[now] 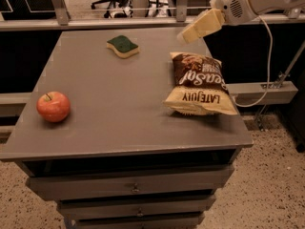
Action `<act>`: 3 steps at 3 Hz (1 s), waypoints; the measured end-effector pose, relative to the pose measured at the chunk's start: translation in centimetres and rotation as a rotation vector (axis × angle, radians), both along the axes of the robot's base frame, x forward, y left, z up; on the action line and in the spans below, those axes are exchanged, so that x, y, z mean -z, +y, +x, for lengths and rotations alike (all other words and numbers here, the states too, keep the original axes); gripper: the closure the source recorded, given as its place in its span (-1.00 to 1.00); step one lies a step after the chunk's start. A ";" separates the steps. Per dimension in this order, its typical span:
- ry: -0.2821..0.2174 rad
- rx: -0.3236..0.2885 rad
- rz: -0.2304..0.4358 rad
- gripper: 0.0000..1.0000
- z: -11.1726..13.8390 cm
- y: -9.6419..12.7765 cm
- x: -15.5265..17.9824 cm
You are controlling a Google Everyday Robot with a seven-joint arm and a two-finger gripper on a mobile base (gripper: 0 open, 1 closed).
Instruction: Pick sponge
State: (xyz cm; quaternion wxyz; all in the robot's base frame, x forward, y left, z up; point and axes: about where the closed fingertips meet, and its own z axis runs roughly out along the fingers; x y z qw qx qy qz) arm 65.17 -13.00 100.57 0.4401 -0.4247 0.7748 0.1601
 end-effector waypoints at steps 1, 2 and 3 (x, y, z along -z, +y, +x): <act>0.000 0.000 0.000 -1.00 0.0 0.0 0.0; -0.009 0.018 0.048 -1.00 1.1 1.5 2.8; -0.060 0.038 0.136 -1.00 3.6 3.3 5.7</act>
Offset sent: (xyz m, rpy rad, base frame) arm 0.0186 0.0255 -0.0493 0.0784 -0.0235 -0.0565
